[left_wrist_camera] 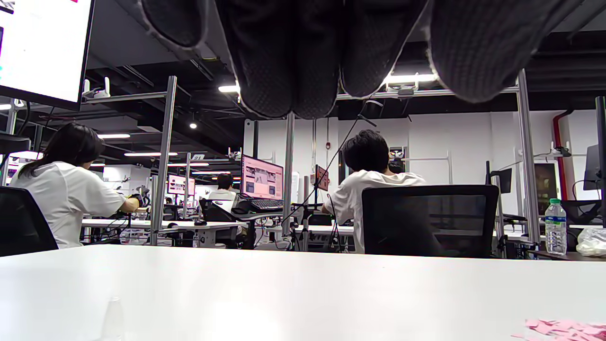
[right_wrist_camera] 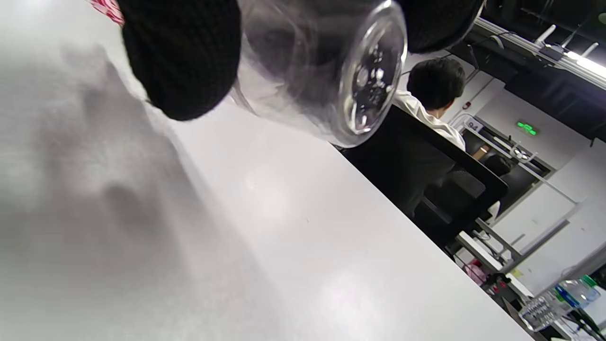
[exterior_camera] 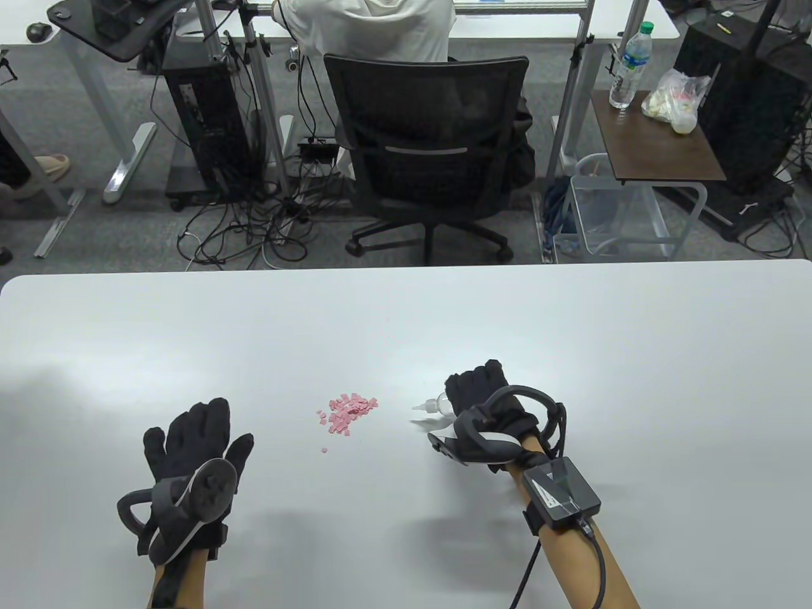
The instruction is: Squeeze empty conical bottle to blow paper scraps with air puff
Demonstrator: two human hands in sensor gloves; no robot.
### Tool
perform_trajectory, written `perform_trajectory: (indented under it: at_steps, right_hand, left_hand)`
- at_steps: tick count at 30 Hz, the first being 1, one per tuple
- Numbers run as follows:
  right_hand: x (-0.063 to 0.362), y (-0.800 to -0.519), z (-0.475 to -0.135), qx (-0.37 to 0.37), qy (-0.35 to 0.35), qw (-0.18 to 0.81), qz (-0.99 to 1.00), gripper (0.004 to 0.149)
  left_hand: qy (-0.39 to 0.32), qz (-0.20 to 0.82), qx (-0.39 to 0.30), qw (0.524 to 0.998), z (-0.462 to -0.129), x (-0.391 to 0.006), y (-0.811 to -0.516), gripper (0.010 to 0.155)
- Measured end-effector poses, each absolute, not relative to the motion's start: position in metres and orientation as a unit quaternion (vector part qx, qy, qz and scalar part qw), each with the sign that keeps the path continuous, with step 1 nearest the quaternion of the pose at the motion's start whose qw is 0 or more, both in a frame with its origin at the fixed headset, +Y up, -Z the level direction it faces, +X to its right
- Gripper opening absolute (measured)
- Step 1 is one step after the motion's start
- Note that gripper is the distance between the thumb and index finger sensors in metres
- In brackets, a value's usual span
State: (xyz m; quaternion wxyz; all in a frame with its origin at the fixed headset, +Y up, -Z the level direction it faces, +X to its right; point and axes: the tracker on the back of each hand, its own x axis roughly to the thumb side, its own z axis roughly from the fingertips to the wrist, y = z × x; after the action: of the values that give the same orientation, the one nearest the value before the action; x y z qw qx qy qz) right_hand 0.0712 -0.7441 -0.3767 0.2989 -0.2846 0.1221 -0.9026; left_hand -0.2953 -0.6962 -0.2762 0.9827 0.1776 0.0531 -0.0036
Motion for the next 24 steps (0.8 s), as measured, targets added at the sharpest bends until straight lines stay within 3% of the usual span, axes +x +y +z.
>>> perform_trajectory:
  at_steps: [2, 7, 12, 16, 21, 24]
  right_hand:
    - [0.068, -0.744, -0.372, -0.308, 0.152, 0.289, -0.894, 0.062]
    - [0.064, -0.744, -0.366, -0.305, 0.125, 0.285, -0.900, 0.072]
    - [0.057, -0.745, -0.356, -0.325, 0.155, 0.266, -0.894, 0.063]
    - [0.055, -0.744, -0.354, -0.322, 0.141, 0.258, -0.900, 0.072]
    - [0.048, -0.743, -0.346, -0.341, 0.169, 0.263, -0.887, 0.063]
    - [0.046, -0.740, -0.346, -0.335, 0.157, 0.245, -0.896, 0.066]
  left_hand:
    - [0.052, -0.004, 0.180, 0.982, -0.276, -0.295, -0.697, 0.071]
    - [0.049, -0.005, 0.175, 0.983, -0.276, -0.294, -0.697, 0.071]
    - [0.048, -0.005, 0.174, 0.983, -0.276, -0.294, -0.696, 0.071]
    - [0.050, -0.002, 0.175, 0.983, -0.276, -0.294, -0.696, 0.071]
    - [0.052, 0.000, 0.173, 0.984, -0.275, -0.294, -0.696, 0.071]
    - [0.052, 0.001, 0.170, 0.984, -0.275, -0.294, -0.696, 0.071]
